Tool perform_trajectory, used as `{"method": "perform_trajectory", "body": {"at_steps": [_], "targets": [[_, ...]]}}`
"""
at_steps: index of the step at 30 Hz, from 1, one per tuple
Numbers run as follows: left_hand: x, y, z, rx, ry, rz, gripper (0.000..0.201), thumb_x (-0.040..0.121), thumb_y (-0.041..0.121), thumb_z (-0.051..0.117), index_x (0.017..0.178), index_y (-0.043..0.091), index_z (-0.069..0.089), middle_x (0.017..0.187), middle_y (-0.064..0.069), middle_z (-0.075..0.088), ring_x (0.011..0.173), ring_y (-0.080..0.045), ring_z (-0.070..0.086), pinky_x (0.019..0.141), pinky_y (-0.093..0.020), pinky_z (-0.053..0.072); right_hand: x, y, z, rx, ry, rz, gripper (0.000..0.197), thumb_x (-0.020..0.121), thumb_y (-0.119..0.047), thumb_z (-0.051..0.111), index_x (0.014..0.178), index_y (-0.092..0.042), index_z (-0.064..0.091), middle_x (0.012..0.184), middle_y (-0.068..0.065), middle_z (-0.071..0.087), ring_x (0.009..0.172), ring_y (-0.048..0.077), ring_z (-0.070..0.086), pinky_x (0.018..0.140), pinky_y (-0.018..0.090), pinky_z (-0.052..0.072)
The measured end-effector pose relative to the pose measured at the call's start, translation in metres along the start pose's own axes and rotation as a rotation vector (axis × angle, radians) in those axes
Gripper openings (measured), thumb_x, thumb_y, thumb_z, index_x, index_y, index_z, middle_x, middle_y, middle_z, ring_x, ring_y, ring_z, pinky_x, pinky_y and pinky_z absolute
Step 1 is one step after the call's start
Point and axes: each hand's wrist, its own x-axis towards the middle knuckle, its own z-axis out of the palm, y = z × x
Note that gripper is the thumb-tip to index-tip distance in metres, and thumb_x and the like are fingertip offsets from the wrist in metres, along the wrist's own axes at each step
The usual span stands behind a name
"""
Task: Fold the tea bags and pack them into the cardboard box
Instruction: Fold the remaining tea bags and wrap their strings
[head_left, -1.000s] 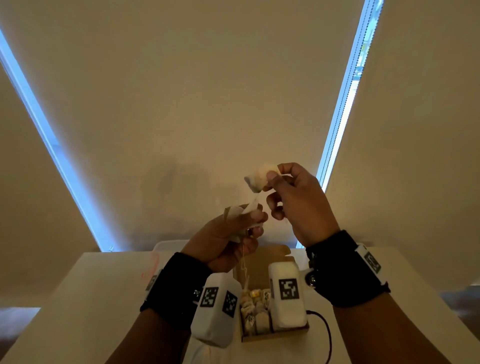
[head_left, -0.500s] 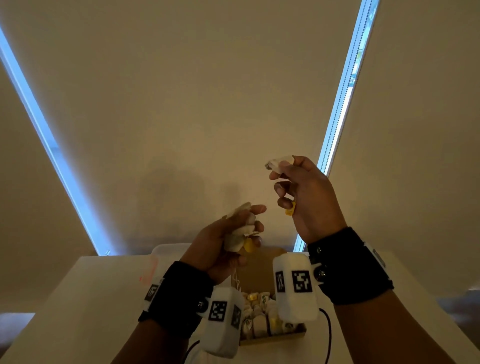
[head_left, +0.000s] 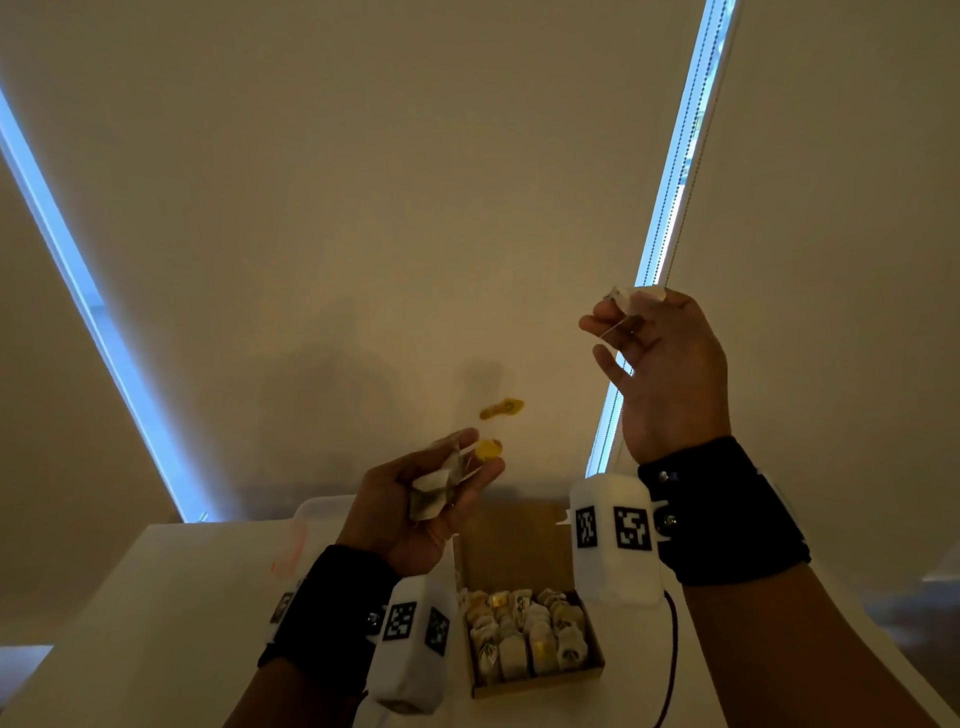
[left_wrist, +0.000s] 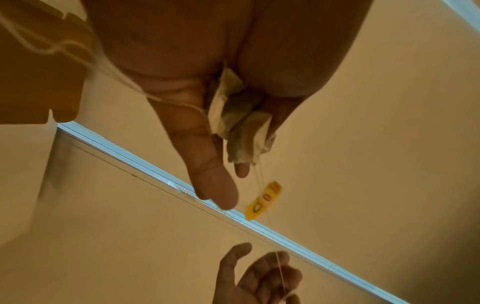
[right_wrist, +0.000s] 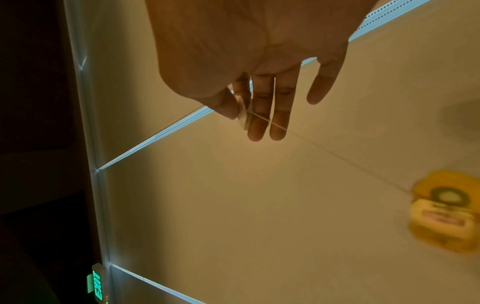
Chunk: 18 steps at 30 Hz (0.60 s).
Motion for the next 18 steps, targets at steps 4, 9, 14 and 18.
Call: {"method": "perform_trajectory", "body": {"at_steps": [4,9,14,18], "targets": [[-0.004,0.0,0.003,0.089,0.085,0.075,0.033,0.077,0.011,0.068,0.108,0.005,0.077,0.12,-0.016,0.073,0.094,-0.027,0.077,0.052,-0.025,0.06,-0.004,0.0,0.003,0.021,0.011,-0.009,0.007,0.097,-0.014,0.057,0.104,-0.013,0.056,0.086,0.006,0.069,0.083,0.026,0.071,0.082,0.035,0.05],[-0.008,-0.001,0.019,0.446,0.104,0.214,0.016,0.088,0.02,0.063,0.088,0.013,0.078,0.086,-0.006,0.072,0.073,-0.014,0.069,0.047,-0.018,0.047,-0.013,0.017,0.011,-0.224,-0.098,0.108,0.01,0.101,-0.018,0.058,0.107,-0.011,0.062,0.087,0.006,0.075,0.09,0.027,0.076,0.078,0.035,0.053],[-0.015,0.006,0.022,0.758,0.138,0.32,0.021,0.098,0.029,0.062,0.093,0.011,0.071,0.084,-0.007,0.066,0.068,-0.017,0.057,0.043,-0.021,0.036,-0.017,0.01,0.011,-0.153,-0.114,0.122,0.004,0.102,-0.019,0.056,0.101,-0.017,0.059,0.087,0.008,0.073,0.09,0.033,0.075,0.079,0.039,0.057],[-0.02,0.01,0.028,0.897,0.18,0.447,0.022,0.099,0.029,0.062,0.097,0.011,0.074,0.079,-0.01,0.068,0.065,-0.022,0.057,0.046,-0.024,0.035,-0.019,0.007,0.012,-0.195,-0.157,0.109,0.006,0.103,-0.02,0.056,0.103,-0.017,0.06,0.09,0.009,0.075,0.09,0.033,0.075,0.075,0.038,0.057]]}}
